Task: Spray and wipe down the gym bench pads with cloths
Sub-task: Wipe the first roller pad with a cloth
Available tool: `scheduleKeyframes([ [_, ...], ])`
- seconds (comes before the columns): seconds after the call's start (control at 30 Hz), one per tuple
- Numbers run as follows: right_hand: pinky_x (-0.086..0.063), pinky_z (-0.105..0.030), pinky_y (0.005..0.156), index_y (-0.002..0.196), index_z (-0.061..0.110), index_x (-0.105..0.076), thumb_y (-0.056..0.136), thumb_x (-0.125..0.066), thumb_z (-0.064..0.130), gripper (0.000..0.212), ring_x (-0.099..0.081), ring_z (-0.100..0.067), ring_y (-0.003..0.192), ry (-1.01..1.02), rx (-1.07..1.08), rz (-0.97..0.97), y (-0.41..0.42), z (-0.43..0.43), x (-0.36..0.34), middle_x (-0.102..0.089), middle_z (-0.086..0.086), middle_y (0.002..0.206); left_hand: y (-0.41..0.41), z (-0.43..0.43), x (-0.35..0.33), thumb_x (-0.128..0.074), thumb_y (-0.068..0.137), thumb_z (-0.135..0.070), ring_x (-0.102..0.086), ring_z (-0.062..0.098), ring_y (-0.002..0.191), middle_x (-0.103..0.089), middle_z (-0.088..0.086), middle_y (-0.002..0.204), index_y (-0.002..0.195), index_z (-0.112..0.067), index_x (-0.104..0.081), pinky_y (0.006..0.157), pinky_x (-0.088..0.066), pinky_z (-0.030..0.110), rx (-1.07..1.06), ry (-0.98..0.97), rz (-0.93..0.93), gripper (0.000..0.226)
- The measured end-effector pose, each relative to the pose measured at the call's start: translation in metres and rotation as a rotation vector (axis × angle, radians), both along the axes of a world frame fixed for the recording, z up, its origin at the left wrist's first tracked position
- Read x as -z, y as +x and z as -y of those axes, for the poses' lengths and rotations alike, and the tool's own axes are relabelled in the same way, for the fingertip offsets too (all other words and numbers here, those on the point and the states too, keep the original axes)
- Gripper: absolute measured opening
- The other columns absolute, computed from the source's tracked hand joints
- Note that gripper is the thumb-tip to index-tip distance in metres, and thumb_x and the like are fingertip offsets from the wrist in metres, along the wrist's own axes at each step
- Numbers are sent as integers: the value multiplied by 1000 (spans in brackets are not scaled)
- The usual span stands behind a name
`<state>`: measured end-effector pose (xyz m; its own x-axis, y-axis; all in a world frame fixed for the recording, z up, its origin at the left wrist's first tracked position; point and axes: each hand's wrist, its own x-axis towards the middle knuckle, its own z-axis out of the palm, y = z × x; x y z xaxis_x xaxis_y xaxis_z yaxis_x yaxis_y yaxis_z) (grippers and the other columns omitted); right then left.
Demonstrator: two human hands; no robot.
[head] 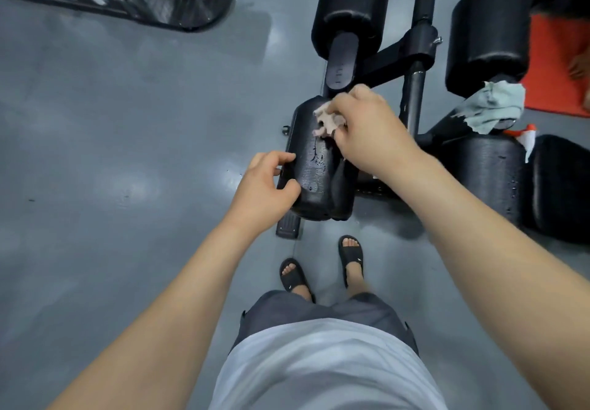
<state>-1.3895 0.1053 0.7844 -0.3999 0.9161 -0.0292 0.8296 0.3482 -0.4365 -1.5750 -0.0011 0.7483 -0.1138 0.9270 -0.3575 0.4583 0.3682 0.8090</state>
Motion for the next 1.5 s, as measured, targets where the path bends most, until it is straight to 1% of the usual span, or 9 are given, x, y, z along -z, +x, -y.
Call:
scheduleKeyframes([
  [0.17,-42,-38,94,123,13,-66,94,-51,9,32,-50,-39,108,3,47,31,-14,-15,3,-52,-12,122,-3,-2,4,-56,74,-35,-55,-2,109,-49,-13,119,115,-35,-60,101,-52,38,12,14,5,41],
  [0.43,-49,-40,86,114,13,-68,86,-59,9,29,-51,-32,94,-23,-92,-18,-6,62,7,-52,-8,109,-7,-2,9,-54,70,-42,-54,1,110,-47,-18,117,111,-40,-58,101,-52,40,28,27,26,41],
  [0.7,-41,-37,87,122,13,-63,93,-51,9,31,-43,-34,103,69,99,64,-25,-9,8,-50,-12,120,-6,0,10,-57,75,-35,-52,-9,107,-47,-15,118,113,-36,-59,102,-51,37,15,34,37,38],
  [0.83,-47,-46,83,114,14,-64,88,-53,12,28,-46,-34,97,28,42,18,-21,29,6,-51,-9,114,-6,1,11,-57,75,-36,-54,-4,109,-47,-15,119,113,-38,-59,102,-51,38,3,27,45,38],
  [0.97,-50,-44,80,113,17,-65,85,-57,13,29,-45,-30,93,-42,-57,-42,-13,72,4,-51,-5,108,-6,1,10,-57,74,-35,-55,1,111,-46,-21,115,111,-38,-59,101,-52,38,7,35,47,38],
  [1.17,-44,-39,86,118,16,-64,92,-53,10,29,-44,-33,103,33,93,24,-18,12,8,-50,-9,115,-5,1,8,-58,75,-36,-54,-2,110,-47,-21,116,109,-41,-60,101,-52,38,4,43,57,35],
  [1.23,-41,-34,85,118,18,-66,93,-52,12,29,-41,-30,101,24,89,23,-20,4,9,-50,-6,116,-6,2,7,-59,77,-33,-54,-5,110,-48,-22,117,110,-40,-61,101,-52,37,1,48,65,34],
  [1.4,-46,-44,88,110,23,-68,92,-59,23,20,-46,-29,94,5,-42,-28,-11,49,12,-53,1,114,-10,2,12,-63,90,-13,-55,-1,111,-51,-13,119,109,-40,-61,93,-53,24,-10,75,99,33],
  [1.5,-43,-36,87,106,24,-69,90,-60,21,19,-49,-27,93,-17,-124,-87,-2,87,12,-53,6,112,-9,2,14,-63,91,-9,-56,1,110,-51,-11,119,110,-40,-62,90,-52,19,-12,102,101,36],
])
